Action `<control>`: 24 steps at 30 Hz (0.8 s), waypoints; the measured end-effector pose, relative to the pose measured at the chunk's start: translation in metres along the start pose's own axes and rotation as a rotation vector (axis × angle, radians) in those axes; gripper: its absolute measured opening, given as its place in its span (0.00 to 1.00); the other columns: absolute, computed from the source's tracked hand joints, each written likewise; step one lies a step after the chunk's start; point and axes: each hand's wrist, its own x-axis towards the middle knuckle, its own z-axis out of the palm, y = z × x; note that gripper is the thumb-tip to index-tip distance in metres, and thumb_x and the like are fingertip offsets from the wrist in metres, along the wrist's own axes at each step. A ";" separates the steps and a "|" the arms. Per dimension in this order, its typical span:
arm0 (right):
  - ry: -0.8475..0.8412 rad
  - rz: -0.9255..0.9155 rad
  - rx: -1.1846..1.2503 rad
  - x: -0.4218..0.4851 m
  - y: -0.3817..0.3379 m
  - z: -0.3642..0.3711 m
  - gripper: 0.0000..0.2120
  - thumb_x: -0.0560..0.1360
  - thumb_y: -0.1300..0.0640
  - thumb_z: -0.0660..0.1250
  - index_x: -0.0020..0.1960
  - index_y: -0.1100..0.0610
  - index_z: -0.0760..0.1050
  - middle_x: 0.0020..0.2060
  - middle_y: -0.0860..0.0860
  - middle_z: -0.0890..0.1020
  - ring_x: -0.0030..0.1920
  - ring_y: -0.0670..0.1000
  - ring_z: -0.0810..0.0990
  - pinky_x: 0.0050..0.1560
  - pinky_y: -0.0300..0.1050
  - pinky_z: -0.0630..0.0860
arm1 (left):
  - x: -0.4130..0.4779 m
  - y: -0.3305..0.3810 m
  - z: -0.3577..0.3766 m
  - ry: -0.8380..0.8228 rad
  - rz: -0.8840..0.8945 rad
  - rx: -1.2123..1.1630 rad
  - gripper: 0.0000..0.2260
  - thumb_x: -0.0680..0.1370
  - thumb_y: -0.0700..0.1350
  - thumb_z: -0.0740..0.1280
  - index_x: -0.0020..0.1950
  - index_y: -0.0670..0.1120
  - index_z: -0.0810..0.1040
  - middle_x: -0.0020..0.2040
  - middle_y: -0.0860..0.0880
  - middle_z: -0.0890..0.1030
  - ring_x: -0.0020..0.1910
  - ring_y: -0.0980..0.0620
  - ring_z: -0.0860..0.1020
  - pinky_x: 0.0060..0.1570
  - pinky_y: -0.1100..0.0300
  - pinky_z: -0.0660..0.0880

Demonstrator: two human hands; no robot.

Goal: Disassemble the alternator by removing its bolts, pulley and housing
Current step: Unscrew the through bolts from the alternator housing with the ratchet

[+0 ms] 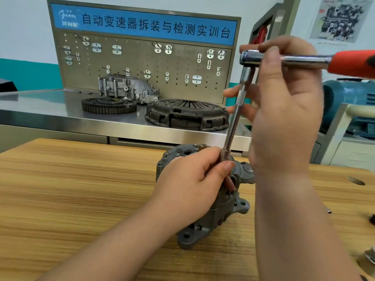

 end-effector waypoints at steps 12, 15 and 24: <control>-0.182 0.359 0.592 -0.003 -0.007 0.007 0.08 0.81 0.54 0.53 0.49 0.51 0.70 0.51 0.49 0.81 0.32 0.51 0.79 0.31 0.40 0.74 | -0.003 -0.003 0.000 0.019 0.057 -0.048 0.12 0.77 0.58 0.55 0.45 0.54 0.75 0.38 0.63 0.81 0.41 0.58 0.79 0.44 0.50 0.76; -0.162 0.402 0.666 -0.002 -0.004 0.002 0.09 0.82 0.52 0.52 0.49 0.50 0.70 0.50 0.49 0.82 0.34 0.50 0.79 0.32 0.39 0.74 | -0.002 -0.003 0.001 0.001 0.028 -0.017 0.15 0.79 0.57 0.55 0.46 0.53 0.78 0.39 0.61 0.83 0.42 0.60 0.80 0.46 0.52 0.76; -0.072 -0.369 -0.332 -0.004 0.002 0.010 0.09 0.80 0.65 0.59 0.50 0.51 0.67 0.43 0.45 0.74 0.40 0.50 0.76 0.39 0.52 0.77 | -0.002 0.000 0.001 0.004 -0.026 -0.029 0.17 0.74 0.59 0.54 0.49 0.54 0.79 0.42 0.66 0.81 0.41 0.63 0.78 0.43 0.57 0.77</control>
